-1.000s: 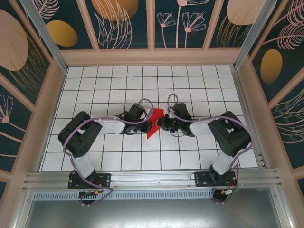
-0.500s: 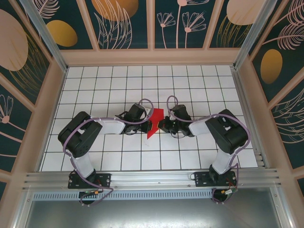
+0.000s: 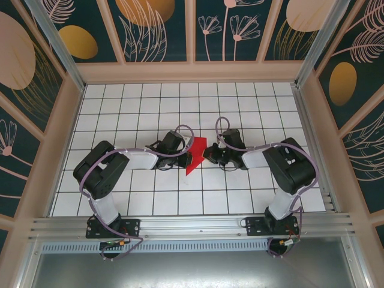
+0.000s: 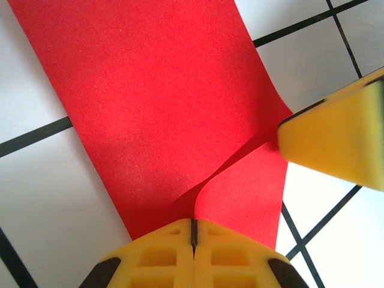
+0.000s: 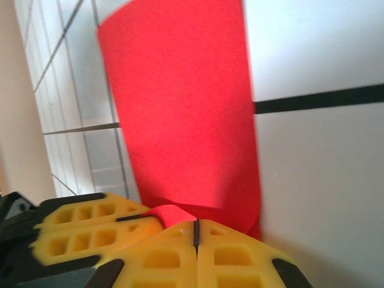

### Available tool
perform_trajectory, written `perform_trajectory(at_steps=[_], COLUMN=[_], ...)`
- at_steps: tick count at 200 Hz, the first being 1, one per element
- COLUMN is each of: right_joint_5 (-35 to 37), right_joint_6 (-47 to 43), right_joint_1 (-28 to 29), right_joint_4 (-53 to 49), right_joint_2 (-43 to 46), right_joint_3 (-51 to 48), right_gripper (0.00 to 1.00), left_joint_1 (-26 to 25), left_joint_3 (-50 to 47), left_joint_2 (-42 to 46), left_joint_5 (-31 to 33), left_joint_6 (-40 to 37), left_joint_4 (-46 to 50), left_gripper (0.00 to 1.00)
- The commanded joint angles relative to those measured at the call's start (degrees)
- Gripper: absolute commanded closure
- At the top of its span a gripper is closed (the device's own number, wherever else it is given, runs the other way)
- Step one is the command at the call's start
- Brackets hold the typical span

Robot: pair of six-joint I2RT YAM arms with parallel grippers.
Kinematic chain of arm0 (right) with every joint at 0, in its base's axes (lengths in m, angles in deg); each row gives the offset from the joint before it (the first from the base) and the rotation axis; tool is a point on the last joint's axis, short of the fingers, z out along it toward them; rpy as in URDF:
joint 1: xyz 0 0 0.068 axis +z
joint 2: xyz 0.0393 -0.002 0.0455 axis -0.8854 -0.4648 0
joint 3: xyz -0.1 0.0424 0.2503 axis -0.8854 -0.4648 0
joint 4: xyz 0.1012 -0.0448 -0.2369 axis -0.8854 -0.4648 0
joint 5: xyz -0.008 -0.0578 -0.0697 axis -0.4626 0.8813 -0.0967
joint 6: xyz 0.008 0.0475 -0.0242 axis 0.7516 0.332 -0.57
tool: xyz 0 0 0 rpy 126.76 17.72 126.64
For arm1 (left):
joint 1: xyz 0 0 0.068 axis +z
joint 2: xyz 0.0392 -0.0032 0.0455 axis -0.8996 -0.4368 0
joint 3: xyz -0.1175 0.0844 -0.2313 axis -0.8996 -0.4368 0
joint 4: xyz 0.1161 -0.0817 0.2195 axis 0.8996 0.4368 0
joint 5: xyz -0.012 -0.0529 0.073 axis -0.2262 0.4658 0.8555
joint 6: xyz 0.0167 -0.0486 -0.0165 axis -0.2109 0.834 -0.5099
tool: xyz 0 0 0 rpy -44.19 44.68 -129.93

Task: Fold a paper plane with a square sheet of paper (pick it up from the middle)
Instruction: Third fold the triangle at the center of the table.

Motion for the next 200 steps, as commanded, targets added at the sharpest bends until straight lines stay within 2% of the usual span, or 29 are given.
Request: perform_trajectory(at_steps=[1,52,81,144,200], right_joint_5=[1.13,2.78,-0.22,-3.36,-1.31], right_joint_6=[-1.35,-3.35,-3.47,-1.37,-2.45], right_joint_1=[-0.23,-0.87,-3.1,-3.42,-3.41], right_joint_4=[0.01,-5.44,-4.47,0.59,-1.14], right_joint_2=[-1.74,2.58,5.04,0.72,-2.31], right_joint_3=[0.21,1.53,2.27,1.88,0.49], right_gripper=[1.0,1.0,1.0,1.0,1.0], left_joint_1=[0.17,0.12,0.19,0.14,0.19], left_joint_3=[-0.18,-0.1,-0.02,0.15,0.03], left_joint_2=[-2.11,-1.86,-1.92,-2.16,-2.19], left_joint_5=[-0.07,0.0,-0.09,-0.29,-0.33], left_joint_6=[-1.28,-1.38,-1.45,-1.51,-1.5], left_joint_4=[4.86,5.13,5.24,5.31,5.31], left_gripper=[1.0,1.0,1.0,1.0,1.0])
